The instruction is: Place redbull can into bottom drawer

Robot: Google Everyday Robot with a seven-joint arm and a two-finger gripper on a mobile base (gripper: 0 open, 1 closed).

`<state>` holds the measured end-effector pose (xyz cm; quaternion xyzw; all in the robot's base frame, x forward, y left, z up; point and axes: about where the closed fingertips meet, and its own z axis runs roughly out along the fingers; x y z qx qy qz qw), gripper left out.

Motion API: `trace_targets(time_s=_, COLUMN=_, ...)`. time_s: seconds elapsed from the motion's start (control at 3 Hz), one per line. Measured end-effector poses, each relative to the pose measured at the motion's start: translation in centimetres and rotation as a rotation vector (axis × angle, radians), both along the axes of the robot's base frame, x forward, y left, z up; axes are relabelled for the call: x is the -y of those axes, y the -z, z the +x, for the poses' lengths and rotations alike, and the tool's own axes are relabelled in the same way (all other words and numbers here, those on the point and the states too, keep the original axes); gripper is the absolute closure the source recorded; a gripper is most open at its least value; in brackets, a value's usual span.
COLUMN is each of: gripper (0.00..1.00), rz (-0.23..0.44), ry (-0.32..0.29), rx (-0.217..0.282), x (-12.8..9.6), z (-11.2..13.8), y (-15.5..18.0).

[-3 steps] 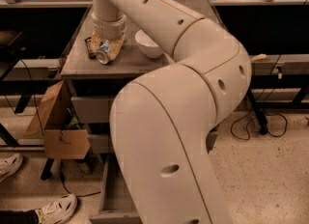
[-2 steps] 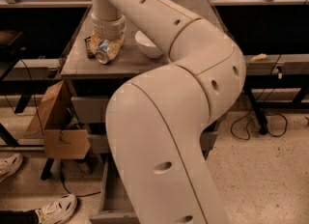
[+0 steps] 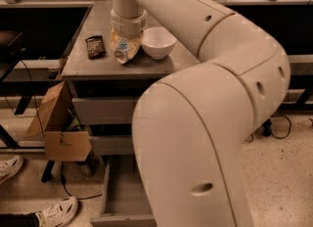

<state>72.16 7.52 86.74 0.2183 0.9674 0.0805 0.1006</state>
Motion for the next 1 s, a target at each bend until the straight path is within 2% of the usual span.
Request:
trace_targets(time_s=0.33, gripper=1.00, rz=0.047, ry=0.031, rx=0.086, x=4.0, z=-2.4, y=-2.7)
trace_targets(time_s=0.67, gripper=1.00, rz=0.135, ry=-0.020, rx=0.220, x=6.8, z=-6.3, y=-6.3)
trace_targets(time_s=1.0, gripper=1.00, rz=0.237, ry=-0.113, rx=0.303, x=8.4, z=-10.1, y=-6.9)
